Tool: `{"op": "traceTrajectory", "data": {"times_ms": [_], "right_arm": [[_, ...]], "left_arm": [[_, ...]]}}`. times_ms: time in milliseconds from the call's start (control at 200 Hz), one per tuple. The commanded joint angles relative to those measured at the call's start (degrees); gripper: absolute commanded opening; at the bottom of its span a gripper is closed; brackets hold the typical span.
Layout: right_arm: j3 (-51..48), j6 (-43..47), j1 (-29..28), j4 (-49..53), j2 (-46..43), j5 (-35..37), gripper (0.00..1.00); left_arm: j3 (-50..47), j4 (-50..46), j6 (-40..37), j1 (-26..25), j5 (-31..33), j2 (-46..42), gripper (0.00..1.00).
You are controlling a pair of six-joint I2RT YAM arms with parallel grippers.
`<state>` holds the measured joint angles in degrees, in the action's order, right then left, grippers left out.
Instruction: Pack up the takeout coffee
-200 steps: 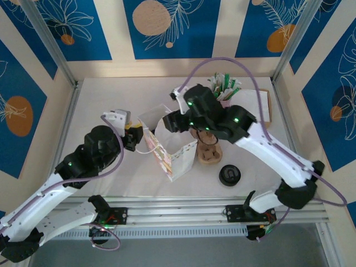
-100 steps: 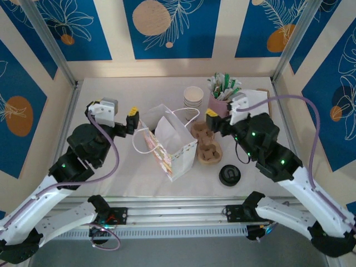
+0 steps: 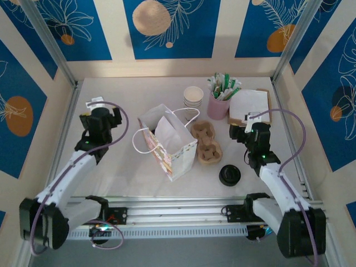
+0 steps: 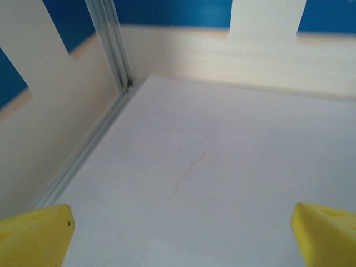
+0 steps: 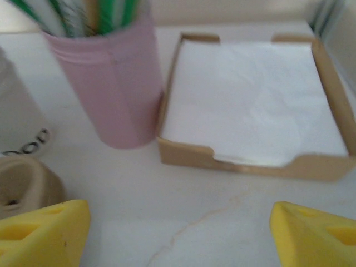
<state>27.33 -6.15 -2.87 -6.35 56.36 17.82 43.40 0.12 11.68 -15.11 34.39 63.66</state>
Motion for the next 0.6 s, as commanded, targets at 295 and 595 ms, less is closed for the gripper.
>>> {"op": "traceTrajectory", "data": {"times_ms": [295, 595], "right_arm": [[-2.05, -1.84, 1.38, -27.47, 21.42, -1.93, 0.85], [-0.61, -0.7, 0.67, -33.83, 29.13, -3.26, 0.87]], "left_arm": [[-12.58, 26.03, -7.22, 2.83, 5.98, 15.58, 1.0], [-16.4, 43.88, -14.51, 5.09, -7.79, 24.43, 1.0]]}}
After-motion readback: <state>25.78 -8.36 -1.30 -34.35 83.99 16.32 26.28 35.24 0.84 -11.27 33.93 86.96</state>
